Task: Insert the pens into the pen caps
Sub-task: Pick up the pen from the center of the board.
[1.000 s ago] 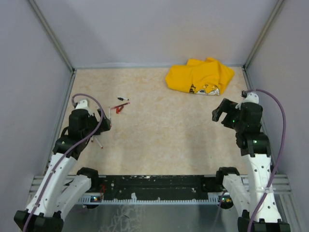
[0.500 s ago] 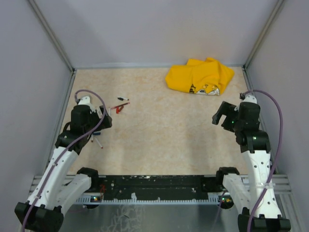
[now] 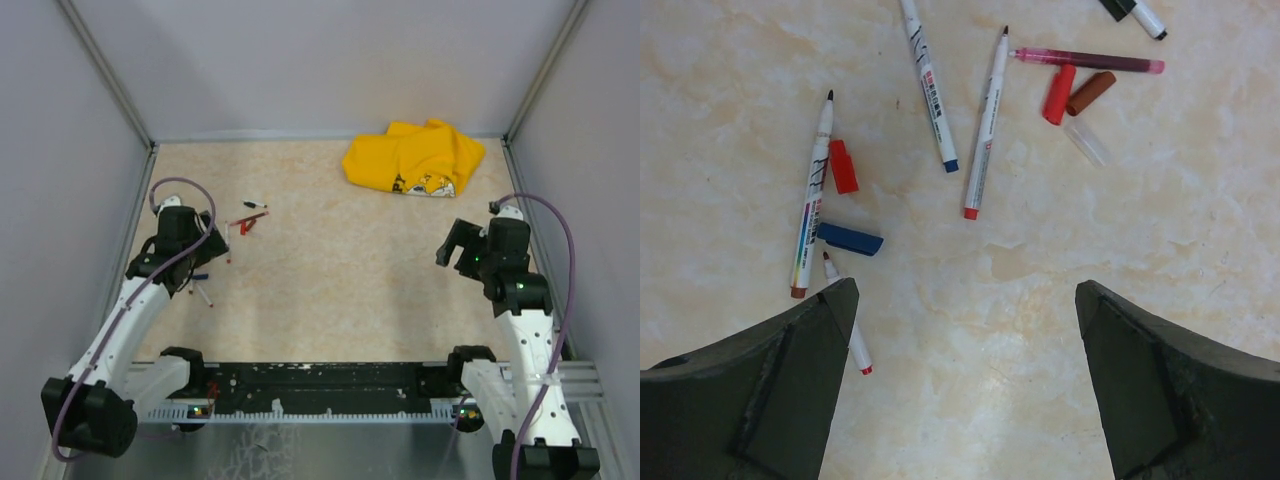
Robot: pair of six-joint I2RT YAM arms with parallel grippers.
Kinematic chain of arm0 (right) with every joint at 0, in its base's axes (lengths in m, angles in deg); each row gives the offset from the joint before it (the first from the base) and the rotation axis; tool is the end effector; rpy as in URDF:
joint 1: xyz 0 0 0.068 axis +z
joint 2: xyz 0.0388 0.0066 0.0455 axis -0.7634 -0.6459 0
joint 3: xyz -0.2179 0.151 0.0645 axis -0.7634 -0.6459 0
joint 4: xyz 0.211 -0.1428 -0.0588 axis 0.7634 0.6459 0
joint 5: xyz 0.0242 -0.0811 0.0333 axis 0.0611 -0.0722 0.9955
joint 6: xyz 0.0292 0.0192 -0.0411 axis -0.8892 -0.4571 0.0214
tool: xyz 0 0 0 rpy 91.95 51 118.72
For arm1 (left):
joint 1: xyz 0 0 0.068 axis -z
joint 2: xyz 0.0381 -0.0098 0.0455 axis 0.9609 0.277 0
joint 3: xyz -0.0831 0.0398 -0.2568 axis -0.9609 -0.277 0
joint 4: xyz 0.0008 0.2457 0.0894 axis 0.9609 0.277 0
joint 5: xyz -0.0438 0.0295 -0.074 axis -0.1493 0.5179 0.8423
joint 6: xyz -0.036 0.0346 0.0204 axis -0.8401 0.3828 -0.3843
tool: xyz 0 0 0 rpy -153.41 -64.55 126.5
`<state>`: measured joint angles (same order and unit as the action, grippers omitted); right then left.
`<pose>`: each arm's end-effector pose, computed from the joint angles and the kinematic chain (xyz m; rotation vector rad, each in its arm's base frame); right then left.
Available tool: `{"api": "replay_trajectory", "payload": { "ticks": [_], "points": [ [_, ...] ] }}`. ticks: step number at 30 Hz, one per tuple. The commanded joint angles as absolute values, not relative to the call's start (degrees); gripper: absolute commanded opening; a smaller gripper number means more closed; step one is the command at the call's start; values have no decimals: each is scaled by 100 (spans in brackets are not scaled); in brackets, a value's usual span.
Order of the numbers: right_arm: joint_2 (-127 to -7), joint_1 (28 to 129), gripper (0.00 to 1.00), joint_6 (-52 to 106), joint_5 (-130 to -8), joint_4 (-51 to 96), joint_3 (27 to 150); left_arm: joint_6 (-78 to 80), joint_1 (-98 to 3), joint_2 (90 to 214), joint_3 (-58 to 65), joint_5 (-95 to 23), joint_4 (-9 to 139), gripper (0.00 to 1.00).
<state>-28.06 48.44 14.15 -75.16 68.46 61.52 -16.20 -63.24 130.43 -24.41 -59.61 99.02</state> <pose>0.1449 -0.0023 0.3059 0.3978 2.2492 0.2015 0.1955 -0.0275 0.2746 -0.4804 2.2099 -0.0599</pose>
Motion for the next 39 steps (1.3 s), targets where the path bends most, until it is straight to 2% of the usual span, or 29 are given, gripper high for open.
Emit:
{"api": "replay_trajectory", "payload": {
  "ticks": [1, 10, 17, 39],
  "points": [
    [-2645, 4809, 90, 1447, -7507, 6610, 6162, -2046, -6417, 13597, -2021, -6363, 9766, 93],
    [-2427, 4809, 89, 1397, -7497, 6477, 6010, -2266, -6637, 14823, -1517, -6407, 9491, 69],
    [-2343, 4818, 87, 1392, -7470, 6432, 5952, -2326, -6847, 15462, -1356, -6350, 9173, 57],
    [-2247, 4848, 86, 1402, -7434, 6331, 5872, -2172, -7269, 17060, -822, -6134, 8488, 56]
  ]
}}
